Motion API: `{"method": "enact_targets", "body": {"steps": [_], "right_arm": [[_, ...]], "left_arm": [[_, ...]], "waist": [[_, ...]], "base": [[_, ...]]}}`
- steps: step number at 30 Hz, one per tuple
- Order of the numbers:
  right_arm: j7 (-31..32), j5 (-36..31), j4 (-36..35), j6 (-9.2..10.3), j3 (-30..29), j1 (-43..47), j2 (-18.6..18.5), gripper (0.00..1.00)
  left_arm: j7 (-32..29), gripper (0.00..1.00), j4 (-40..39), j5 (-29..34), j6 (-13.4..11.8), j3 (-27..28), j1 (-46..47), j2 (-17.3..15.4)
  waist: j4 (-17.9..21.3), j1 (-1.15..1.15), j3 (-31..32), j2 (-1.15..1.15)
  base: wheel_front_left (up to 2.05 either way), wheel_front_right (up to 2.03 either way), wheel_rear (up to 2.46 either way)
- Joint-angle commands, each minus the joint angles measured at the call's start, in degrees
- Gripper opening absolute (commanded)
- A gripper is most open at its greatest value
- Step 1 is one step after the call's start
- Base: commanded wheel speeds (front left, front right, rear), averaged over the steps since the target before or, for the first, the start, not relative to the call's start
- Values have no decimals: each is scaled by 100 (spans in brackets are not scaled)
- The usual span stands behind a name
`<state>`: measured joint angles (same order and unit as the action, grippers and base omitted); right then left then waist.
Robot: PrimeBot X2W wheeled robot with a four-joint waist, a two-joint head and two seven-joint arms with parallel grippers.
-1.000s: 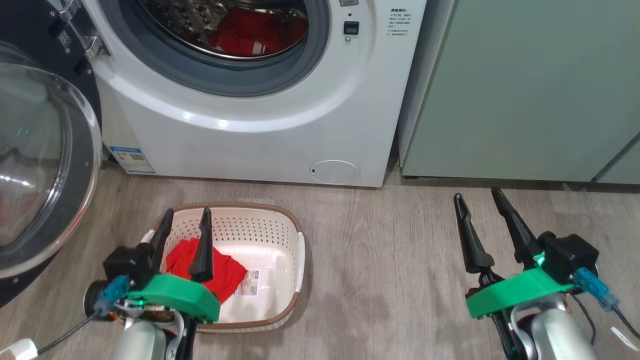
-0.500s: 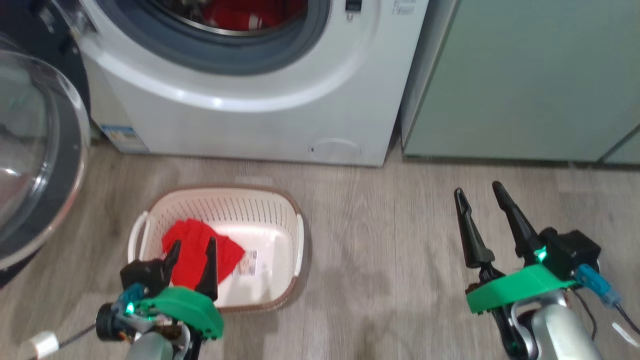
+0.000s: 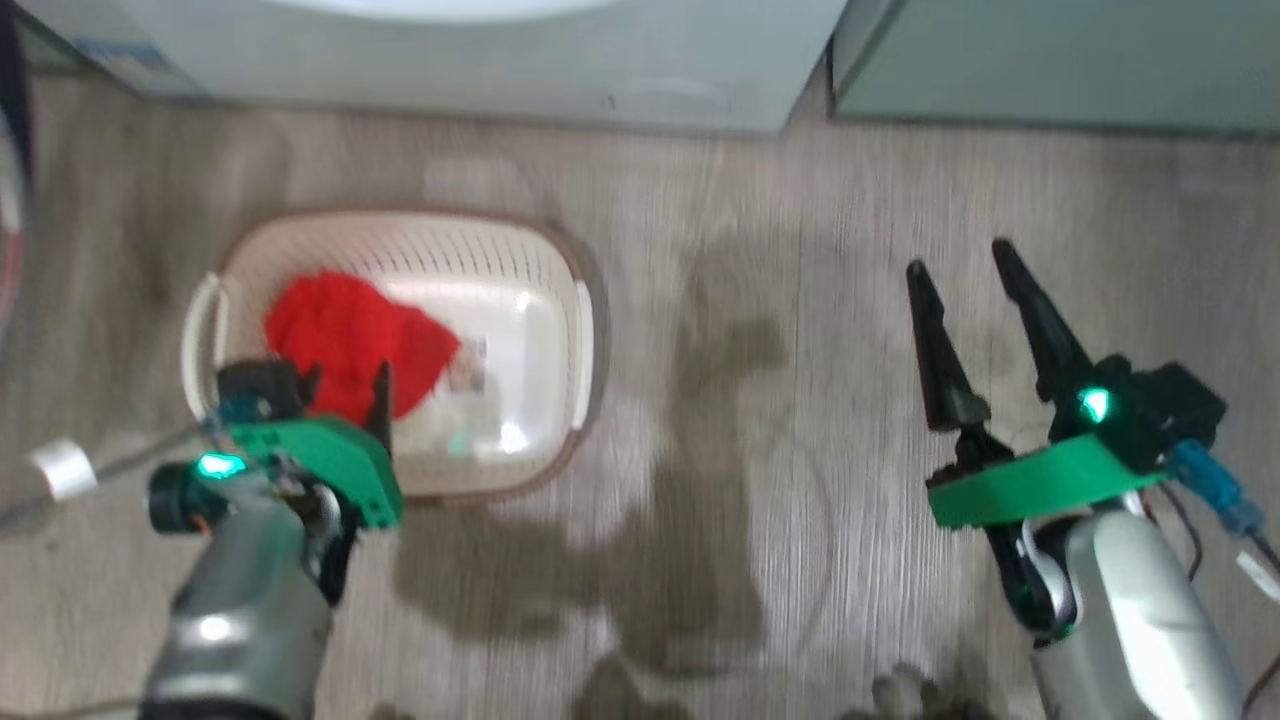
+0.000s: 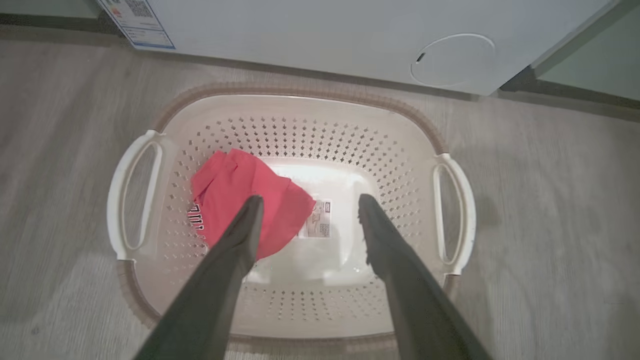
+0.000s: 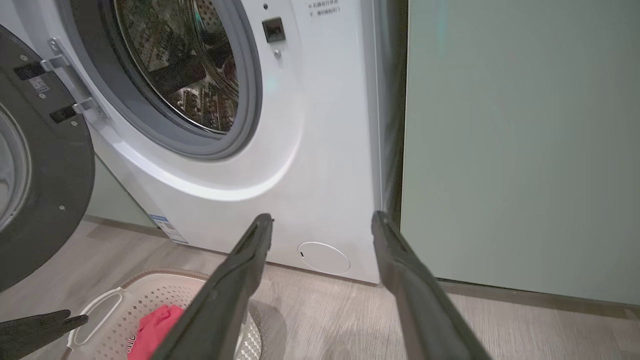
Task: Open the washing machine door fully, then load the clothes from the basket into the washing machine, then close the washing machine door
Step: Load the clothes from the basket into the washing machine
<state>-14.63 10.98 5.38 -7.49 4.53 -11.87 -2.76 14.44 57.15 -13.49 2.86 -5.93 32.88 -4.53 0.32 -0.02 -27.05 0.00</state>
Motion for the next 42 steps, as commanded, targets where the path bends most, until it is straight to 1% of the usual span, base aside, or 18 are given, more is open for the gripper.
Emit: {"method": "enact_targets", "body": {"steps": [1,4,9,13,16,18,19,21,23,25,30,32,33,37,40,42], "right_arm": [[-37,-69,-220,0,153,-100,-11,100],[-37,-85,-281,0,211,-193,-11,100],[-37,-70,-447,0,190,-328,-11,100],[-37,-134,-556,0,285,-426,-11,100],[-37,-55,-716,0,373,-560,-11,100],[-37,-21,-785,0,433,-616,-11,100],[-37,37,-803,0,446,-639,-11,100],[-37,108,-855,0,492,-693,-11,100],[-37,176,-891,0,554,-718,-11,100],[-37,243,-921,0,621,-722,-11,100],[-37,330,-955,0,677,-720,-11,100],[-37,358,-974,0,687,-725,-11,100],[-37,367,-984,0,684,-726,-11,100],[-37,383,-1003,0,698,-730,-11,100],[-37,382,-1019,0,734,-680,-11,100],[-37,376,-1029,0,744,-645,-11,100]], "left_arm": [[53,100,48,-13,22,175,162,-201],[-72,100,678,-31,78,169,690,-345],[-254,100,1270,180,57,-44,1460,-627],[-430,100,1470,277,-53,-139,1860,-852],[-441,100,1536,127,-85,0,2043,-997],[-518,100,1574,138,-121,-15,2131,-1125],[-565,100,1590,141,-160,-16,2185,-1203],[-681,100,1616,164,-344,-20,2293,-1351],[-808,100,1636,138,-519,19,2369,-1473],[-942,100,1650,53,-598,98,2421,-1561],[-1076,100,1662,52,-705,79,2569,-1712],[-1133,100,1666,200,-713,-83,2618,-1803],[-1155,100,1667,253,-759,-136,2643,-1851],[-1344,100,1674,-17,-927,103,2702,-1871],[-1455,100,1676,-37,-1018,100,2698,-1919],[-1540,100,1677,-34,-1032,72,2721,-1939]], "waist": [[120,2,-652,0],[233,2,-1081,0],[422,2,-1722,0],[588,2,-2154,0],[747,2,-2427,0],[834,2,-2582,0],[876,2,-2661,0],[949,2,-2807,0],[1024,2,-2915,0],[1101,2,-3014,0],[1216,2,-3213,0],[1274,2,-3293,0],[1293,2,-3329,0],[1341,2,-3408,0],[1363,2,-3416,0],[1366,2,-3430,0]], "base": [[0,0,0],[0,0,0],[0,0,0],[0,0,0],[0,0,0],[0,0,0],[0,0,0],[0,0,0],[0,0,0],[0,0,0],[0,0,0],[0,0,0],[0,0,0],[0,0,0],[0,0,0],[0,0,0]]}}
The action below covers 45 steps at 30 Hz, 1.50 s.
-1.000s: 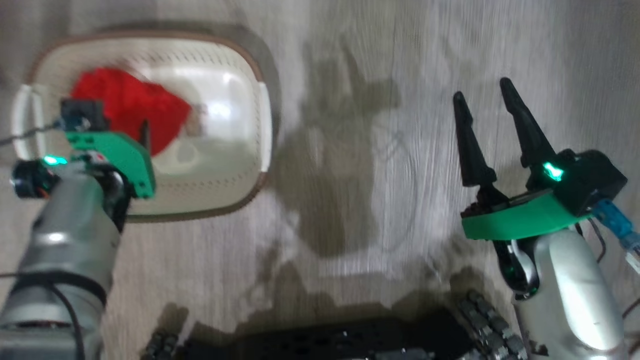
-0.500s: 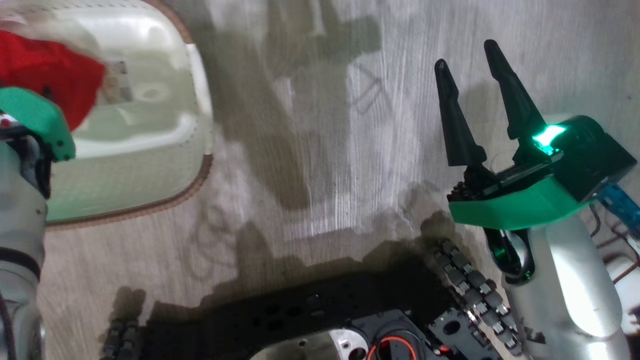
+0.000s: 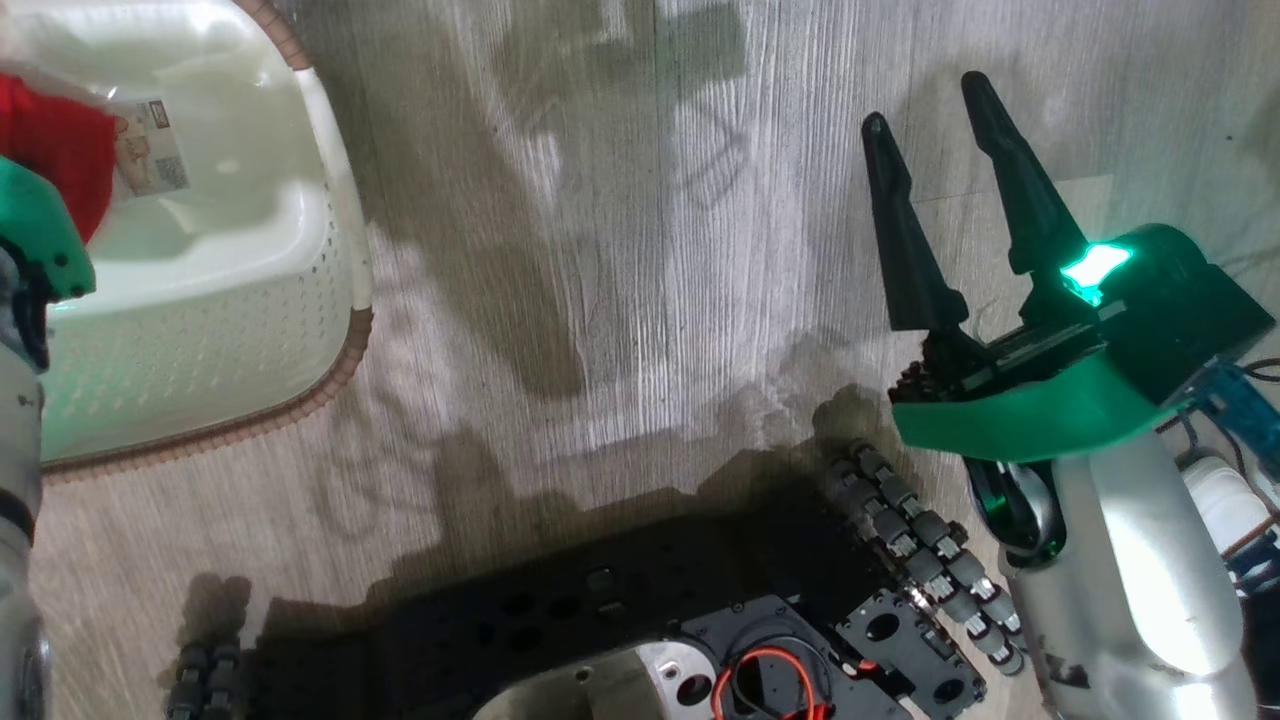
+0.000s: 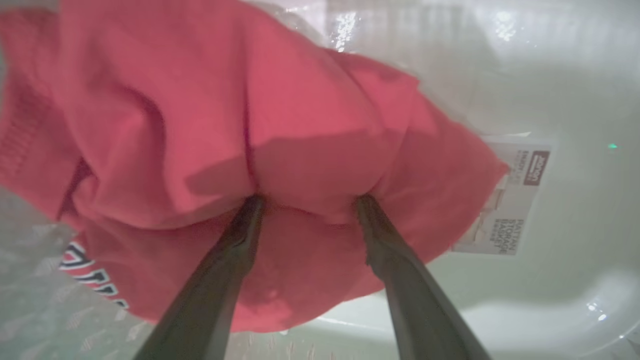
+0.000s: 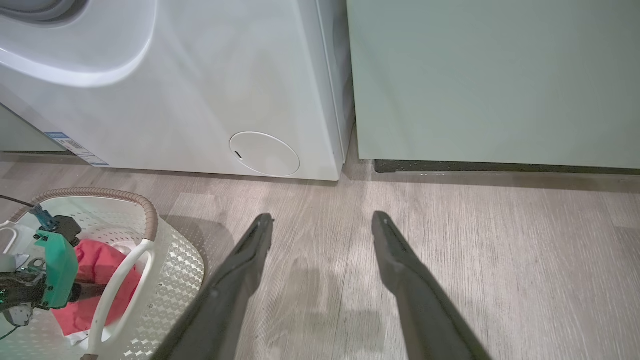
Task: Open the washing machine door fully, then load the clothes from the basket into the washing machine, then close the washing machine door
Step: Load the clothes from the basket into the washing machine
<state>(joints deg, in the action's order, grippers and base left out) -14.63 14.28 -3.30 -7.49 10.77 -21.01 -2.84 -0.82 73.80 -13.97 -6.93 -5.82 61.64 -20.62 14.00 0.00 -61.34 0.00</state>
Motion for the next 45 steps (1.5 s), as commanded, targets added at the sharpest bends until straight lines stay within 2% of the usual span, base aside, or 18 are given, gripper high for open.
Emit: {"method": "enact_targets", "body": {"steps": [1,6,11,12,14,29,45], "right_arm": [[-37,38,-157,0,120,285,-4,100],[-37,-7,-164,0,111,334,-4,100],[-37,-47,-135,0,119,318,-4,100],[-37,-57,-129,0,118,312,-4,100],[-37,-63,-130,0,118,303,-4,100],[-37,-70,-104,0,144,105,-4,100],[-37,58,178,0,122,16,-4,100]], "left_arm": [[-75,100,12,-2,-45,61,-142,-330],[-420,100,14,-122,139,57,-75,-259],[-539,100,14,-195,218,46,-68,-222],[-567,91,15,-221,238,55,-71,-215],[-592,0,15,-261,267,64,-78,-212],[-540,0,15,-401,360,18,-111,-187],[-80,0,15,-314,462,-312,-824,106]], "waist": [[-5,0,-10,0],[-30,0,-41,0],[-49,0,-41,0],[-53,0,-37,0],[-51,0,-26,0],[-34,0,95,0],[-133,0,1477,0]], "base": [[0,0,0],[0,0,0],[0,0,0],[0,0,0],[0,0,0],[0,0,0],[0,0,0]]}}
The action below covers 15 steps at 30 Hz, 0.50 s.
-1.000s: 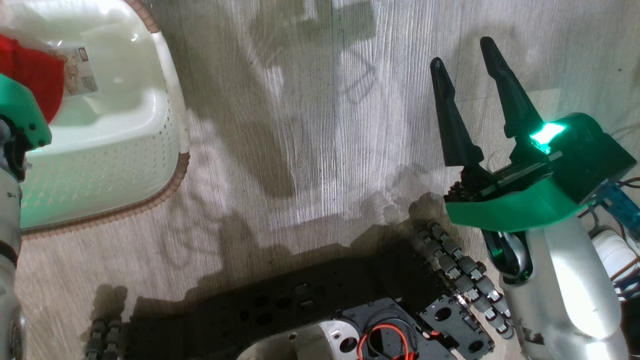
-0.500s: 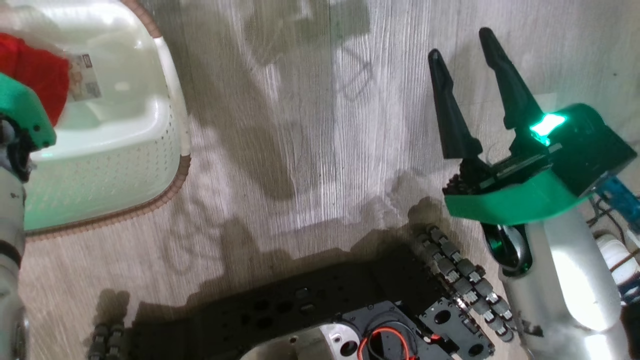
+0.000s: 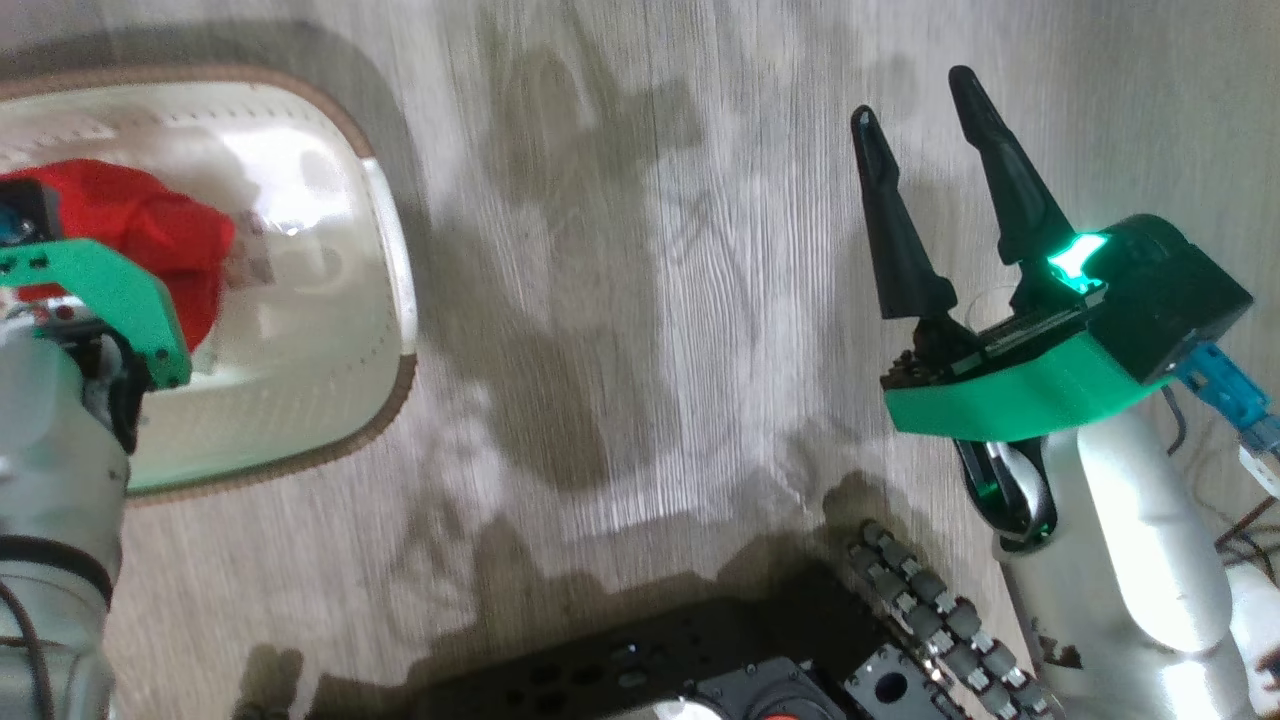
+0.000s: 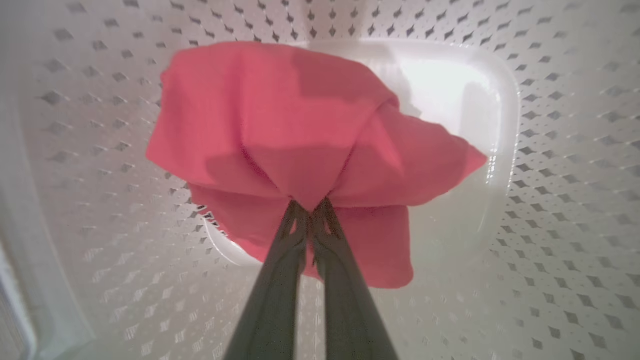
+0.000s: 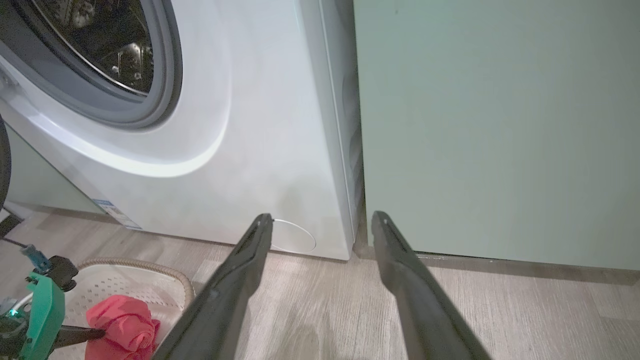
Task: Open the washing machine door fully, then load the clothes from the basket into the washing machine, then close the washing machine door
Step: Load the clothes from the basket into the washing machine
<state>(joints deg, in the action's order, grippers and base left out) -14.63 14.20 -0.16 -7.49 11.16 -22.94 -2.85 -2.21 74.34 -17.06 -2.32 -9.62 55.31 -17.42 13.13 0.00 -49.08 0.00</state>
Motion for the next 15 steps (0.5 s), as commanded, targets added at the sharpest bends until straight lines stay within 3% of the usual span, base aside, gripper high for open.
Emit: {"method": "enact_targets", "body": {"steps": [1,15], "right_arm": [[-37,79,-118,0,73,214,-3,100],[-37,67,186,0,-40,458,-3,100]], "left_arm": [[120,0,-39,-13,11,61,-242,-190],[1391,0,-46,47,354,-218,-764,110]], "waist": [[-61,0,366,0],[-336,0,1769,0]], "base": [[0,0,0],[0,0,0]]}}
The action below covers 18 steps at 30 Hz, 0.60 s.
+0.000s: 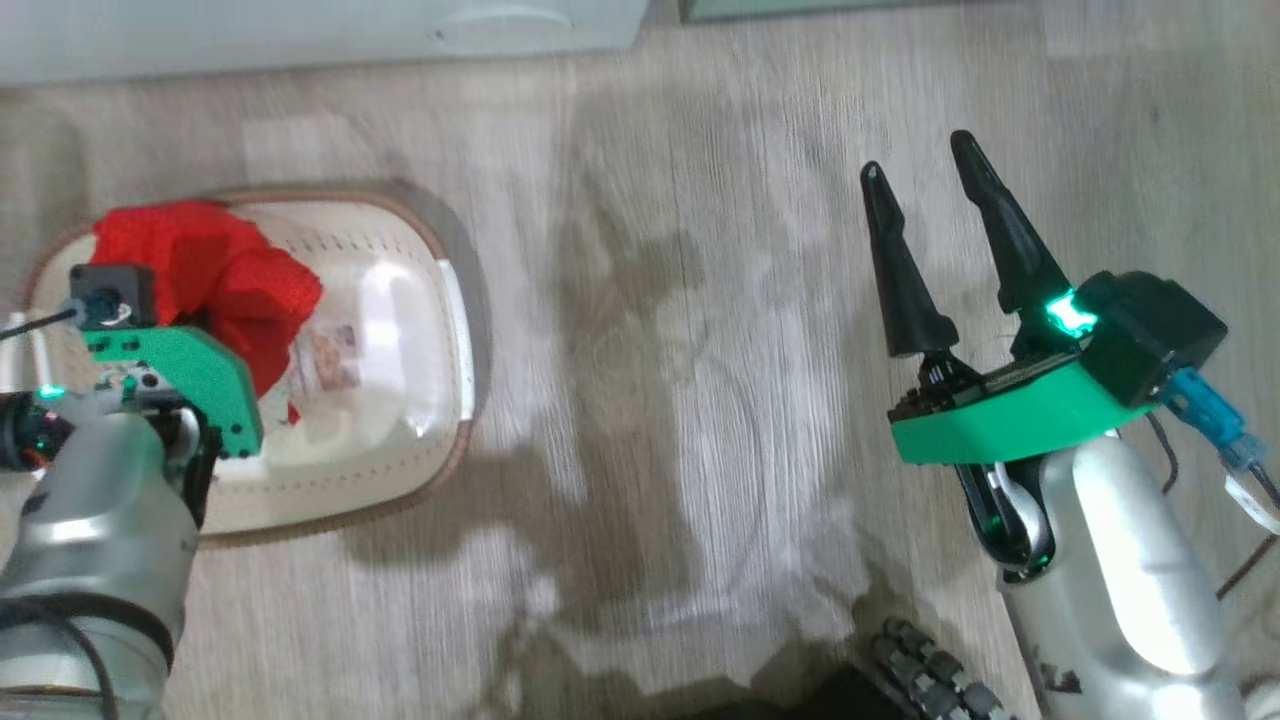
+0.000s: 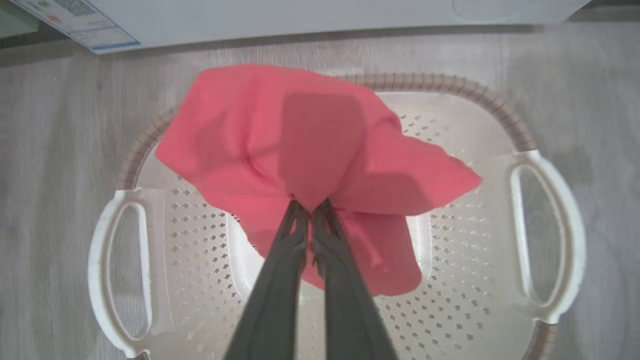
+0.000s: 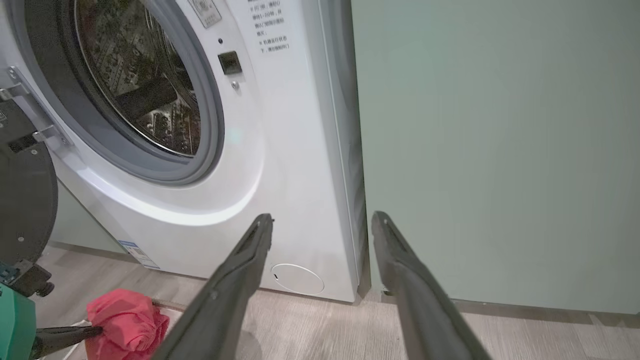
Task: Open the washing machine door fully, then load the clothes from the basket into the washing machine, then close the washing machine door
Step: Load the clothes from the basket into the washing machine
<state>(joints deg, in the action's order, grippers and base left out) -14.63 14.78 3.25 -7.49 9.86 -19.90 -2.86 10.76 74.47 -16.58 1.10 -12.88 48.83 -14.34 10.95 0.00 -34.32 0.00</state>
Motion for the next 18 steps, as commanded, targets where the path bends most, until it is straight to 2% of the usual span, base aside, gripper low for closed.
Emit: {"method": "enact_targets", "body": {"steps": [1,8,18], "right_arm": [[-37,0,-135,0,75,182,-1,100],[-37,-56,-33,0,-31,349,-1,100],[-37,-96,62,0,-137,569,-1,100]], "left_arm": [[163,0,-70,-4,36,98,-140,-177],[410,0,-397,-2,163,50,-315,-108],[422,0,-1986,51,258,228,-1084,31]], "waist": [[-146,0,386,0],[-344,0,931,0],[-549,0,1587,0]], "base": [[0,0,0],[0,0,0],[0,0,0]]}}
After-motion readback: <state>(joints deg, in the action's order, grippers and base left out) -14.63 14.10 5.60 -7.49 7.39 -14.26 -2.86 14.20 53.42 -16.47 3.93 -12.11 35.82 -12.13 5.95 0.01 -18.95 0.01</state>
